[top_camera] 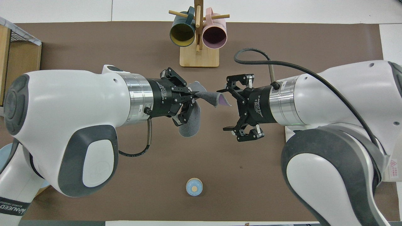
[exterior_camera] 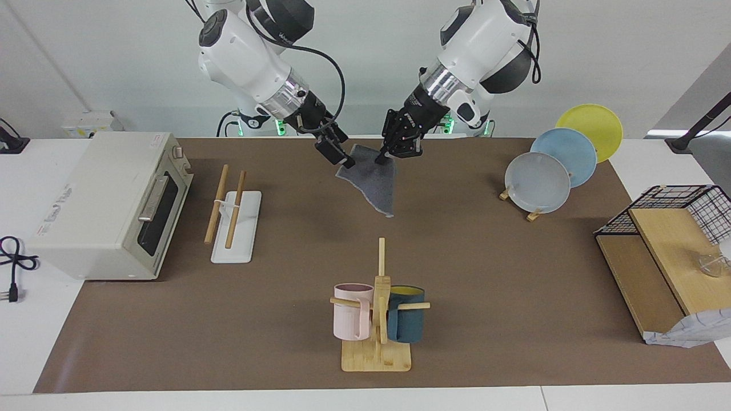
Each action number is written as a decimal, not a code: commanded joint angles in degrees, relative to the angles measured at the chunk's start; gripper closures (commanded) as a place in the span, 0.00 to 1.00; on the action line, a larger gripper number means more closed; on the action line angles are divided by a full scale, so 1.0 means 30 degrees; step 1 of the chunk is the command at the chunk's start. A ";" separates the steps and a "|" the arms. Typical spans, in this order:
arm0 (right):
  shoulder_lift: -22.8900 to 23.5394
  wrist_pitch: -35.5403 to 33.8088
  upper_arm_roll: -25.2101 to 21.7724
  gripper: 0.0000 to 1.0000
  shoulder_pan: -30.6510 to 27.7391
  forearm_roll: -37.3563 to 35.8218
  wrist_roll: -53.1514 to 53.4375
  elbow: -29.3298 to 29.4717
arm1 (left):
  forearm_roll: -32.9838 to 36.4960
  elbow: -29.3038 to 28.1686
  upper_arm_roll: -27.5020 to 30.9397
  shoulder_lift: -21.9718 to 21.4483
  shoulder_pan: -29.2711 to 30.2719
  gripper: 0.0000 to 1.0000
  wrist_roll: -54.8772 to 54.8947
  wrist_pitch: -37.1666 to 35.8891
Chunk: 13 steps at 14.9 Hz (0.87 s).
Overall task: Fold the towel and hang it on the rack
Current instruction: 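Grasp the hanging towel corner with the right gripper beside the left gripper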
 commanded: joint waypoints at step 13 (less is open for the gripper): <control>0.0463 0.1574 0.0590 1.00 -0.0100 0.1159 0.0190 0.0174 | -0.0365 -0.0825 0.0195 -0.0679 -0.0195 1.00 -0.0890 0.0574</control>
